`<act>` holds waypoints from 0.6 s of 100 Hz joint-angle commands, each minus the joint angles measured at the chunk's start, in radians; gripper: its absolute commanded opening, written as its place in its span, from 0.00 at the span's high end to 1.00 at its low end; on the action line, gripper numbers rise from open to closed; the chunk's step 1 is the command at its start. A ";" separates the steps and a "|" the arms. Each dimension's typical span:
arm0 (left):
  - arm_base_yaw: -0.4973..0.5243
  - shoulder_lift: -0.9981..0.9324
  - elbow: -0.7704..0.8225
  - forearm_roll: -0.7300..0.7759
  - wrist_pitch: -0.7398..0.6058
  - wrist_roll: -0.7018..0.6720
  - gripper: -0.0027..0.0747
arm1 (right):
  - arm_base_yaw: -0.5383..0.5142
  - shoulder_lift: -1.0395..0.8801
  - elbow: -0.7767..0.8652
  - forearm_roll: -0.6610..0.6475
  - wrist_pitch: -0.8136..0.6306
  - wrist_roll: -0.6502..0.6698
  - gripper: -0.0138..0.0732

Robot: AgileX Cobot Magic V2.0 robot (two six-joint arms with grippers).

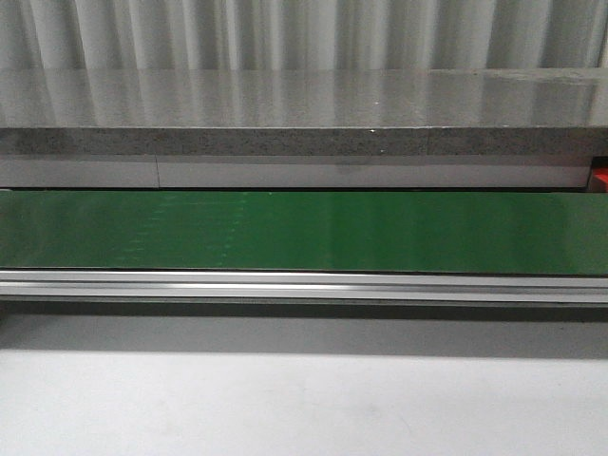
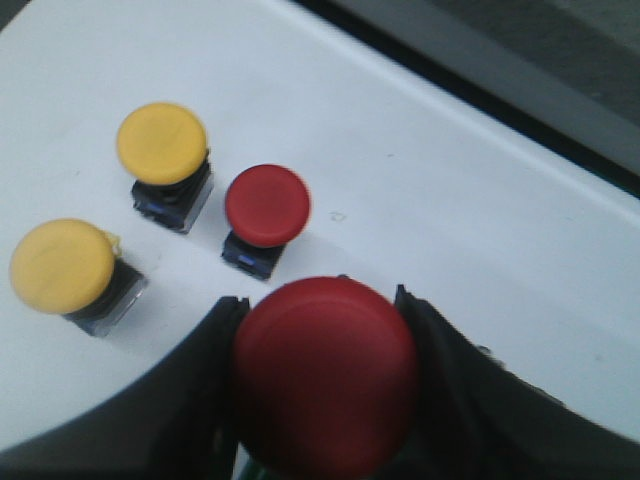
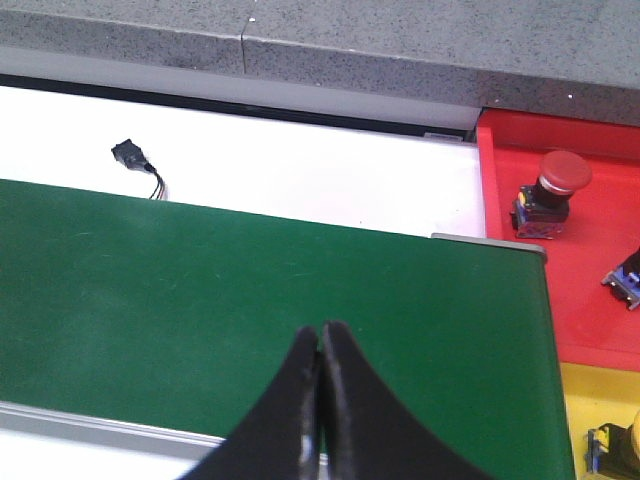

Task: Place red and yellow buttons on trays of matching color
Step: 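Lower the red button onto the conveyor and open the left gripper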

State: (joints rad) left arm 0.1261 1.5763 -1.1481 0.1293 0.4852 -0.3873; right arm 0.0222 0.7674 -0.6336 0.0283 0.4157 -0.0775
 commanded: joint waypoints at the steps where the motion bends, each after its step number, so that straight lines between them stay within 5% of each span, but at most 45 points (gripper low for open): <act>1: -0.039 -0.112 -0.027 0.010 -0.009 0.080 0.99 | 0.002 -0.010 -0.033 -0.003 -0.068 -0.009 0.92; 30: -0.132 -0.172 0.023 0.090 0.066 0.105 0.99 | 0.002 -0.010 -0.033 -0.003 -0.068 -0.009 0.92; 60: -0.137 -0.152 0.133 0.084 -0.071 0.103 0.99 | 0.002 -0.010 -0.033 -0.003 -0.068 -0.009 0.92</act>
State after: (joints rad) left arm -0.0017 1.4444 -0.9998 0.2078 0.5161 -0.2821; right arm 0.0222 0.7674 -0.6336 0.0283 0.4157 -0.0775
